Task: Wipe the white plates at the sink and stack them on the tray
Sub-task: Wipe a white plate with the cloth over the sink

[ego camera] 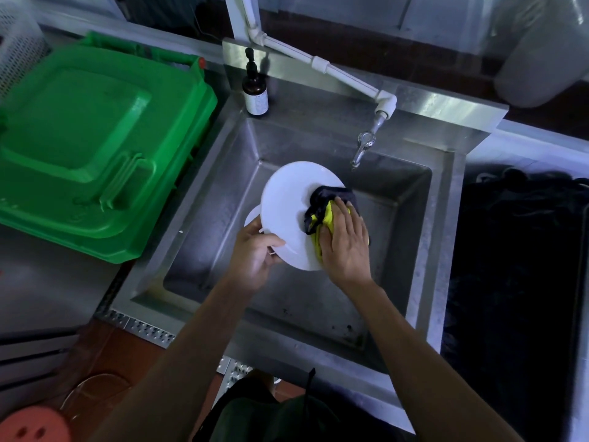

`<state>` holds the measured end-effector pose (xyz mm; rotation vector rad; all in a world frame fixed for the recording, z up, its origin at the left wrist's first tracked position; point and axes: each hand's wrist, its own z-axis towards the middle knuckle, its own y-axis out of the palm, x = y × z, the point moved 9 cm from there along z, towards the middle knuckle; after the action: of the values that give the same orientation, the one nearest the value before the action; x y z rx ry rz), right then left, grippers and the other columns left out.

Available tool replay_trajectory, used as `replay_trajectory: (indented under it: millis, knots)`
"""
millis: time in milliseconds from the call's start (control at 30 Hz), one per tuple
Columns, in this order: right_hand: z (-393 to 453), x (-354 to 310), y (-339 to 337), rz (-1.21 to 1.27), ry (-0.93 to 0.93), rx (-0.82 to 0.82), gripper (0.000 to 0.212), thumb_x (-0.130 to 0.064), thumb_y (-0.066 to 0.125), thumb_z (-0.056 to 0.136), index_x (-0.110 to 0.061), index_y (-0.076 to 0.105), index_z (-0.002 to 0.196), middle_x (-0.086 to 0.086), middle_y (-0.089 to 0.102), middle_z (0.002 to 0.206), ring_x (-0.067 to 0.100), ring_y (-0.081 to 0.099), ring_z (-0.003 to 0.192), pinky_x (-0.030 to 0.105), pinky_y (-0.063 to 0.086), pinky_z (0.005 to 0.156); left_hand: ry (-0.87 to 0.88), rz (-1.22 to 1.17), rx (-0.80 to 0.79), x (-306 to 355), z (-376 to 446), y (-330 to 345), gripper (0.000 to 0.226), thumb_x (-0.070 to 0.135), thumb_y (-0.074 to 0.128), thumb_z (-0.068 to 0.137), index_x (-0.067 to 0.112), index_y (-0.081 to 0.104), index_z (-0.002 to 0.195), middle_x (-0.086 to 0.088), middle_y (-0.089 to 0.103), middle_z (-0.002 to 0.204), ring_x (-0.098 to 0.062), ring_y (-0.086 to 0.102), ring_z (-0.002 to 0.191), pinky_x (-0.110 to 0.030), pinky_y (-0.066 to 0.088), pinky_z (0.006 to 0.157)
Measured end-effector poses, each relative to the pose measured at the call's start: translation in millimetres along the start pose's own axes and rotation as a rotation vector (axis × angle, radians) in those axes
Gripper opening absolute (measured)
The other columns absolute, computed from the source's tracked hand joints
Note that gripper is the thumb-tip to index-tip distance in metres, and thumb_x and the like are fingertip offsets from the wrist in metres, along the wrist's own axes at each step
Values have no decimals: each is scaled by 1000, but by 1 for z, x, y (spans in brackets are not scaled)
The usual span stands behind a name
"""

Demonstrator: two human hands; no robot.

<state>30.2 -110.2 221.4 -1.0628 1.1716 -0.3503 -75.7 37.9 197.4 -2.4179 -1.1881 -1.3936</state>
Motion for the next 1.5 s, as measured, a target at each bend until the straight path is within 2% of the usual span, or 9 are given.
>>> replay_trajectory:
  millis: [133,433,533,633,933,1100,1233,1400,1500]
  knots:
    - [-16,-12,10,68,11,-11,51,-24,45,105,-10,37,153,5,32,162,25,24,152,46,18,124,3,-37,-8,-2,1,3,57,-4,59,64,9,72,118,-30,66,121,-43,67,105,-58,56,88]
    - [-23,-52,27,262,52,-24,49,-25,42,106,-14,37,153,1,29,164,22,19,154,45,19,123,13,-69,46,4,-5,5,56,-4,55,61,5,71,114,-19,62,95,-29,60,74,-29,51,60]
    - [-28,-54,22,256,-47,-19,48,-23,45,106,-9,40,152,6,33,162,27,24,152,46,22,123,44,-57,51,11,-6,0,50,-8,52,67,10,74,107,-19,66,97,-32,64,83,-35,55,65]
    - [-34,-43,18,170,-141,-7,48,-22,47,105,-6,42,150,11,37,159,32,30,150,49,27,121,44,-56,40,14,-7,-3,53,-7,51,65,5,71,114,-22,68,101,-36,66,87,-45,57,70]
    - [-5,12,9,111,-21,-28,52,-25,42,107,-12,32,156,4,25,165,24,14,155,48,15,124,15,87,39,15,-10,-8,55,1,59,60,5,66,115,-10,68,95,-28,66,83,-39,59,65]
    - [19,23,-4,101,-11,-23,53,-28,39,108,-17,26,158,-1,19,167,21,9,156,41,11,125,8,165,-60,14,-13,-5,56,1,58,64,16,72,116,-11,73,114,-32,69,99,-50,61,77]
    - [34,20,-12,75,-43,-28,52,-28,36,108,-19,25,158,-2,18,167,20,9,155,40,10,124,-17,211,-127,9,-19,1,53,1,58,63,21,76,109,-12,73,116,-27,72,94,-44,61,71]
    - [42,1,-18,79,-114,-26,51,-19,39,106,-13,31,156,2,26,165,25,14,155,46,15,124,-59,267,-175,1,-22,10,47,1,61,64,26,78,100,-12,74,110,-28,72,94,-48,61,80]
    - [40,-17,-19,79,-187,-22,50,-15,41,106,-11,34,154,3,28,164,27,16,154,49,18,122,-66,272,-180,-3,-23,15,49,1,61,63,27,78,101,-14,73,109,-32,70,95,-44,61,74]
